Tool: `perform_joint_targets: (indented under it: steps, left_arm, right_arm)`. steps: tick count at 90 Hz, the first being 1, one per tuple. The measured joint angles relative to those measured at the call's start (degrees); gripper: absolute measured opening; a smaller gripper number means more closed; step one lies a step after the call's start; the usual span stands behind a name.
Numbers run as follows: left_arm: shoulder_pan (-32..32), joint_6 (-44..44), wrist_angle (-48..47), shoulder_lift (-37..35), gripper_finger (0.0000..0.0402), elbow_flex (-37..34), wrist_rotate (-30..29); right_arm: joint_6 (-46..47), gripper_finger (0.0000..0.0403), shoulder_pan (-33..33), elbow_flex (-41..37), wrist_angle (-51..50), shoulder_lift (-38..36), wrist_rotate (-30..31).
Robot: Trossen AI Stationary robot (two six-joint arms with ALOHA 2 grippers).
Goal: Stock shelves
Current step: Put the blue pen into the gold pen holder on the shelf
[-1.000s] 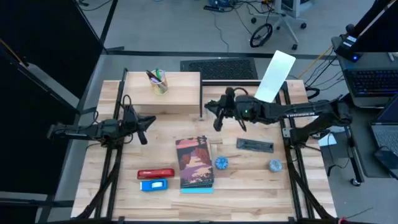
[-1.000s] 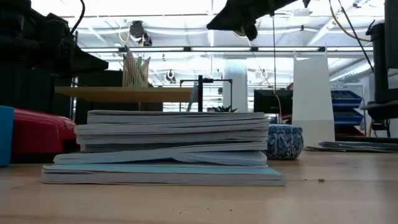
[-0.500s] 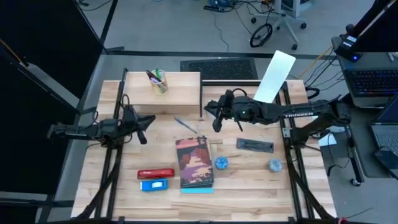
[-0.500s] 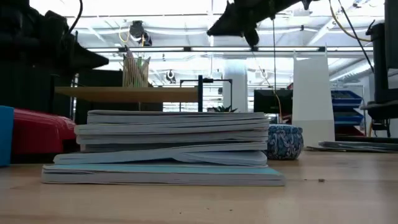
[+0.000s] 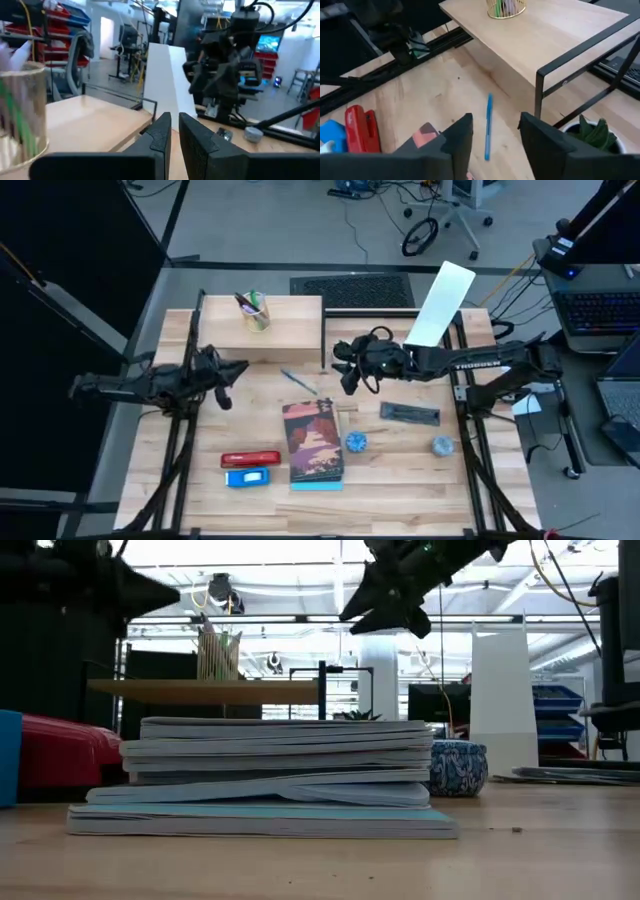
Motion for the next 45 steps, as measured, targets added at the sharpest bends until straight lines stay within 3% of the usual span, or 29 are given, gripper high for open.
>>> perform_joint_targets:
  steps: [17,45]
  left_arm:
    - [0.0,5.4,-0.9,14.3,0.0022,8.2,0.3]
    - [0.4,11.6,-11.5,36.1,0.0022,25.2,1.8]
  right_arm:
    - [-2.7,0.0162,0.0,0.0,-1.2,0.0,0.0]
    - [-2.9,0.016,0.1,0.0,-10.0,0.0,0.0]
